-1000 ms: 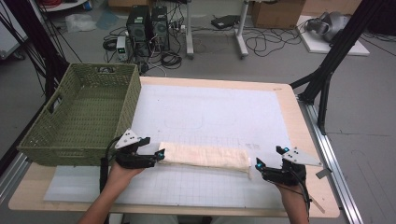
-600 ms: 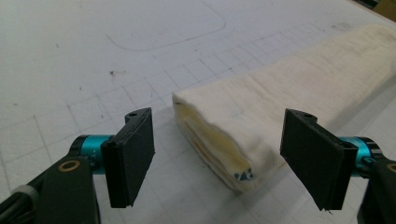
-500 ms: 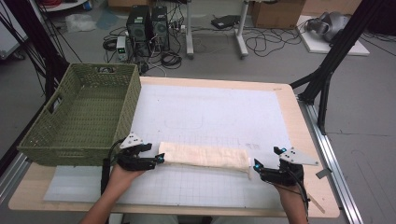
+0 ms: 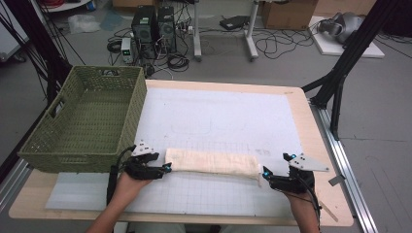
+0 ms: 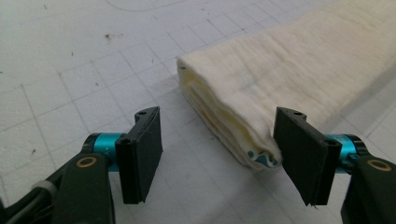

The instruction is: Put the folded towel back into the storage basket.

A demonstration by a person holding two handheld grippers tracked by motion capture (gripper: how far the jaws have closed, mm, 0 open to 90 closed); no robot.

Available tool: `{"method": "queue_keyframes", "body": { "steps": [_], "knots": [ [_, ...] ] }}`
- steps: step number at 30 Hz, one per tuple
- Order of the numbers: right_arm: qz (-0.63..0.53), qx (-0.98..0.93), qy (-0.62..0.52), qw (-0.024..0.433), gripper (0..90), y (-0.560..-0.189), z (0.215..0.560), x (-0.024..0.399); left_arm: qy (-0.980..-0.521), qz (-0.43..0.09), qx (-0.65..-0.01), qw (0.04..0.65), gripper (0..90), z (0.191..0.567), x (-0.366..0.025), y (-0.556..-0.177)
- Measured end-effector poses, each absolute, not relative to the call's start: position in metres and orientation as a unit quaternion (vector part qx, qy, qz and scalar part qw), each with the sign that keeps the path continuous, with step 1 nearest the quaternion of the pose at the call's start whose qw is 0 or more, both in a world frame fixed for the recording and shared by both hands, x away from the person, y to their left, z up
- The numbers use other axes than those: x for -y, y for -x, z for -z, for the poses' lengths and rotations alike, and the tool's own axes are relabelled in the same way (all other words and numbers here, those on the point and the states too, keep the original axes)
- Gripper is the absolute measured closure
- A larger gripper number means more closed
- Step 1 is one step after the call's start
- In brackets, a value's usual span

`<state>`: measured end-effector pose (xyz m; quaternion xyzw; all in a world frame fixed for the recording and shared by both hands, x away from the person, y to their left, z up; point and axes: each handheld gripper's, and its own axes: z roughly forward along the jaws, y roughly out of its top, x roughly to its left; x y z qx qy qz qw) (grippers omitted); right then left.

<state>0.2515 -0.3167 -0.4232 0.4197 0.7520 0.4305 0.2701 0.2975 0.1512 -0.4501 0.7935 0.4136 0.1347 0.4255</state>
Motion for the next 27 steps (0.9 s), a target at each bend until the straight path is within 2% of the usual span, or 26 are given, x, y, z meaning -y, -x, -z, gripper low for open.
{"method": "queue_keyframes", "body": {
  "steps": [5,8,15,21,27],
  "knots": [
    [-0.43,-0.753,-0.418,0.271,11.7,-0.252,0.424,0.316,-0.803,-0.139,-0.399,0.421,39.3,0.45,-0.147,-0.296],
    [-0.429,-0.755,-0.416,0.269,11.7,-0.252,0.424,0.315,-0.809,-0.137,-0.385,0.423,47.4,0.45,-0.143,-0.294],
    [-0.428,-0.757,-0.415,0.266,11.7,-0.253,0.424,0.314,-0.812,-0.14,-0.376,0.424,54.2,0.45,-0.134,-0.29],
    [-0.427,-0.76,-0.414,0.261,11.7,-0.254,0.426,0.312,-0.815,-0.126,-0.362,0.435,73.7,0.45,-0.131,-0.288],
    [-0.427,-0.762,-0.413,0.26,11.8,-0.254,0.426,0.31,-0.812,-0.126,-0.361,0.441,78.4,0.449,-0.132,-0.288]
  ]
}}
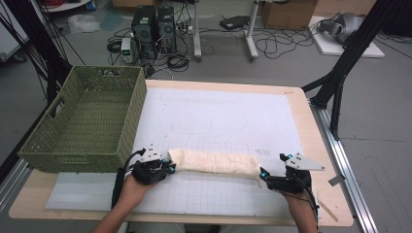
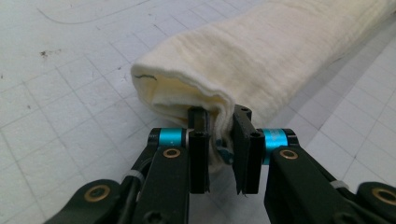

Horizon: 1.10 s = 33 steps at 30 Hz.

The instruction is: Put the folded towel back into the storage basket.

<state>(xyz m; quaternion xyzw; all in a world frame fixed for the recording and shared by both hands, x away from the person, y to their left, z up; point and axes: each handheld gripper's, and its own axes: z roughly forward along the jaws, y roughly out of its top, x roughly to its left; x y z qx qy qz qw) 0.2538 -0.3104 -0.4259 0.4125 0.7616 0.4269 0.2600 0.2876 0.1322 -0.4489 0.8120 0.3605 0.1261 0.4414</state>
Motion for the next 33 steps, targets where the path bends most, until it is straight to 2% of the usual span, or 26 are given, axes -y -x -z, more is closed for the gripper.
{"method": "queue_keyframes", "body": {
  "steps": [3,4,6,9,16,21,33],
  "knots": [
    [-0.428,-0.762,-0.412,0.257,12.5,-0.254,0.426,0.31,-0.802,-0.124,-0.364,0.457,78.6,0.446,-0.135,-0.288],
    [-0.429,-0.763,-0.411,0.255,15.6,-0.254,0.426,0.31,-0.8,-0.124,-0.364,0.461,78.5,0.445,-0.136,-0.288],
    [-0.429,-0.764,-0.412,0.249,27.6,-0.253,0.425,0.308,-0.793,-0.122,-0.368,0.471,78.5,0.443,-0.138,-0.289],
    [-0.434,-0.766,-0.41,0.239,35.7,-0.253,0.424,0.303,-0.788,-0.124,-0.367,0.479,78.4,0.441,-0.141,-0.289],
    [-0.425,-0.786,-0.403,0.201,46.9,-0.259,0.435,0.282,-0.786,-0.126,-0.369,0.48,78.4,0.441,-0.142,-0.289],
    [-0.384,-0.814,-0.385,0.205,50.7,-0.26,0.443,0.274,-0.786,-0.128,-0.368,0.479,78.3,0.441,-0.142,-0.289],
    [-0.393,-0.819,-0.382,0.171,50.5,-0.262,0.451,0.273,-0.792,-0.131,-0.364,0.472,78.0,0.443,-0.14,-0.289]
  ]
}}
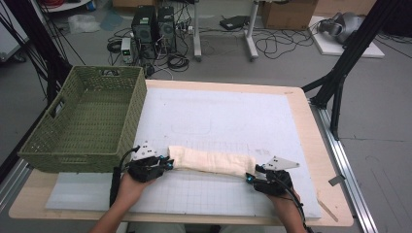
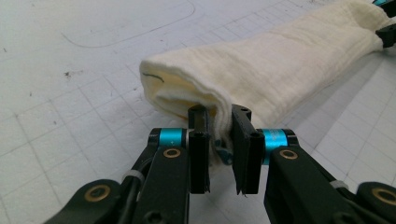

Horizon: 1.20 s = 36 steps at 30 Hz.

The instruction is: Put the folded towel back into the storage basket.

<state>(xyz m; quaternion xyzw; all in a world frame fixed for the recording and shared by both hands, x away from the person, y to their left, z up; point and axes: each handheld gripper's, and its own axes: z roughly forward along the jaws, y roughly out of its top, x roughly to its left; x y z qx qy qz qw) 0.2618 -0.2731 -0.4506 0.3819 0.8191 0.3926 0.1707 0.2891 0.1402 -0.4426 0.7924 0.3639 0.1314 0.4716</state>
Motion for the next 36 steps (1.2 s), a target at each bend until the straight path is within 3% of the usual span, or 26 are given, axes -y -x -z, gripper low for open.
{"method": "queue_keyframes", "body": {
  "steps": [7,14,27,36],
  "knots": [
    [-0.389,-0.821,-0.383,0.168,52.6,-0.26,0.451,0.27,-0.793,-0.131,-0.365,0.469,77.8,0.444,-0.139,-0.29],
    [-0.389,-0.824,-0.379,0.164,75.6,-0.26,0.448,0.266,-0.793,-0.132,-0.364,0.47,77.8,0.443,-0.14,-0.29],
    [-0.401,-0.814,-0.387,0.165,83.9,-0.261,0.439,0.269,-0.781,-0.149,-0.357,0.491,79.1,0.431,-0.144,-0.286],
    [-0.402,-0.81,-0.393,0.167,83.4,-0.263,0.439,0.271,-0.784,-0.149,-0.356,0.486,79.3,0.432,-0.144,-0.286]
  ]
}}
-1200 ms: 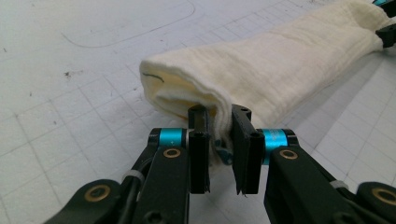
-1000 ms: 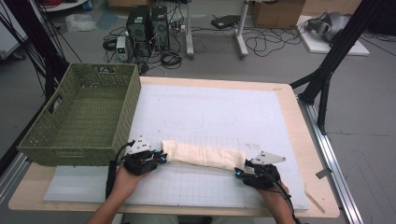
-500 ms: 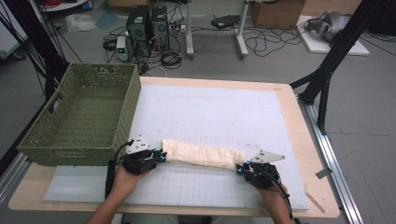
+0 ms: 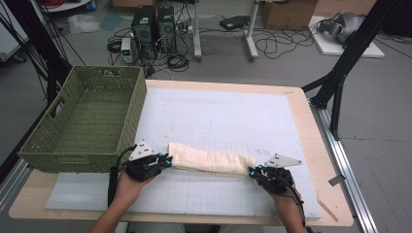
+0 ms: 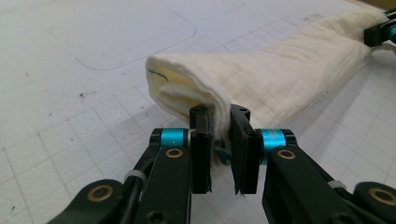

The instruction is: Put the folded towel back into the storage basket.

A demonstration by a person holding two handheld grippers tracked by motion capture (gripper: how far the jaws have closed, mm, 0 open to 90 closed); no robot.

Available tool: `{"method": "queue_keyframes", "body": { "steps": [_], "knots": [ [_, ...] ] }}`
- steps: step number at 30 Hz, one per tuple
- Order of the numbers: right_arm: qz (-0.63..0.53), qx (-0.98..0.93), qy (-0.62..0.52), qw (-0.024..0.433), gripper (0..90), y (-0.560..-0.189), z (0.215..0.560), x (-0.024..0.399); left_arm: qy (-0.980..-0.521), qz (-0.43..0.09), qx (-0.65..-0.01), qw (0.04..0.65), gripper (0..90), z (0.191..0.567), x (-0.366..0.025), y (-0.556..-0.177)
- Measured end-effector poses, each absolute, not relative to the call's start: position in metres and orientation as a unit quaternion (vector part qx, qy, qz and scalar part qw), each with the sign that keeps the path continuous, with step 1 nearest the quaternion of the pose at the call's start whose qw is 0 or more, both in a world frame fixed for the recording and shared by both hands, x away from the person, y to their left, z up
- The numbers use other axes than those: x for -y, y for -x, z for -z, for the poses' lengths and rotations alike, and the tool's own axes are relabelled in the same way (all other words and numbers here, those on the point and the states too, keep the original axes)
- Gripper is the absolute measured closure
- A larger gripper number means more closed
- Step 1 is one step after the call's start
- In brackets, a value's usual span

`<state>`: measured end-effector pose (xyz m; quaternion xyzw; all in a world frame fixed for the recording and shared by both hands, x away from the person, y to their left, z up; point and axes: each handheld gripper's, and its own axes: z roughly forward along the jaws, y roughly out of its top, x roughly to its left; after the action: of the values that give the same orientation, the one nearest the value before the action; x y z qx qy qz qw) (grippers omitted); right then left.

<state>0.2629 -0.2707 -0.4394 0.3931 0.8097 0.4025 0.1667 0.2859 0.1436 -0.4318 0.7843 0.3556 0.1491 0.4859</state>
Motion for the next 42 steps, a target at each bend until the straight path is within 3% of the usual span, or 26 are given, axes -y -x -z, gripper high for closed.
{"method": "queue_keyframes", "body": {
  "steps": [2,6,9,12,13,15,17,42],
  "knots": [
    [-0.399,-0.811,-0.395,0.166,79.2,-0.264,0.442,0.269,-0.785,-0.148,-0.357,0.484,79.3,0.433,-0.144,-0.287],
    [-0.402,-0.804,-0.413,0.143,60.2,-0.267,0.446,0.268,-0.786,-0.149,-0.359,0.48,79.2,0.435,-0.145,-0.287],
    [-0.396,-0.809,-0.411,0.141,55.2,-0.266,0.446,0.264,-0.788,-0.149,-0.359,0.477,79.2,0.436,-0.145,-0.287],
    [-0.369,-0.82,-0.4,0.174,57.3,-0.263,0.446,0.256,-0.788,-0.149,-0.36,0.476,79.1,0.437,-0.144,-0.287],
    [-0.363,-0.823,-0.397,0.182,60.9,-0.262,0.446,0.254,-0.789,-0.149,-0.359,0.476,79.0,0.437,-0.144,-0.288],
    [-0.358,-0.826,-0.391,0.191,78.7,-0.26,0.445,0.252,-0.789,-0.148,-0.359,0.475,79.1,0.437,-0.144,-0.288],
    [-0.356,-0.829,-0.385,0.196,83.0,-0.258,0.445,0.251,-0.791,-0.15,-0.358,0.473,79.0,0.438,-0.143,-0.287],
    [-0.44,-0.799,-0.363,0.192,84.3,-0.263,0.414,0.265,-0.755,-0.182,-0.337,0.532,79.2,0.401,-0.155,-0.279]
  ]
}}
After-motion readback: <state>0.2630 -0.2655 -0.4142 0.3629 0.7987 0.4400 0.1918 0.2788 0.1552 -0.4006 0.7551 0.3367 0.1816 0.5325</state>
